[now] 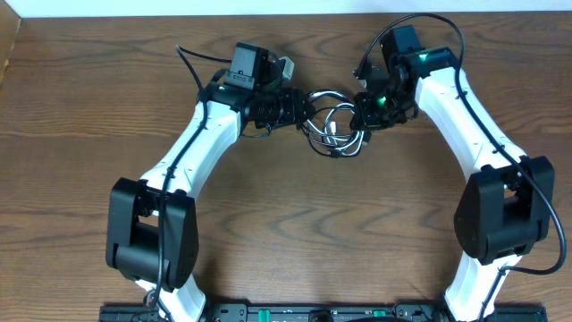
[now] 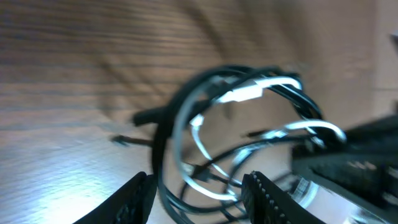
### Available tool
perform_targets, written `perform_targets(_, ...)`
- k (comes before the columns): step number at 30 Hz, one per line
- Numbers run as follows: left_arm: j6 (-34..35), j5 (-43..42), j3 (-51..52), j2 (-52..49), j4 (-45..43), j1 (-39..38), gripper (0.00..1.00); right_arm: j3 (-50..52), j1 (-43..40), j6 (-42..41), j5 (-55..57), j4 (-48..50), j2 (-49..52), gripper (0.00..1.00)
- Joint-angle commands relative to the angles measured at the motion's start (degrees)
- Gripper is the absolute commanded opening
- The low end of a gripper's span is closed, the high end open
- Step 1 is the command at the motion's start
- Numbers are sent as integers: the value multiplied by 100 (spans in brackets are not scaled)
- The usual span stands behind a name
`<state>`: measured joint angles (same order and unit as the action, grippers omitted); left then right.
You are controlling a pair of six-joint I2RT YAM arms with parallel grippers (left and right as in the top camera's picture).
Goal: Untangle cables
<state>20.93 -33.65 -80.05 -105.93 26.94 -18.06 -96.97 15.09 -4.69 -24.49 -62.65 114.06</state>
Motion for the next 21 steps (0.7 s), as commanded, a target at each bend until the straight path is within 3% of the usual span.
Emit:
perform_targets(1, -46, 1141, -79, -103, -11, -170, 49, -4, 46, 114, -181, 26, -52, 1)
perform_targets(6, 105, 2227, -79, -136, -9, -544, 47, -4, 44, 114, -227, 9, -52, 1)
perform_targets(11, 560, 3202, -79, -136, -9, -820, 35, -4, 42, 61, -330, -66, -70, 1)
perform_targets(14, 695, 3311, -79, -144, -4, -826, 29, -4, 22, 46, -332, -168, -146, 1)
perform_targets(15, 750, 3309, -79, -144, -4, -822, 23, -4, 13, 46, -332, -179, -210, 1)
perform_targets(16, 752, 3303, -79, -144, 39, -822, 7, -4, -11, 42, -328, -190, -328, 1)
perform_targets(21, 723, 3259, -81, 50, 208, -872, 7, -4, -297, -483, 74, -275, -730, 1)
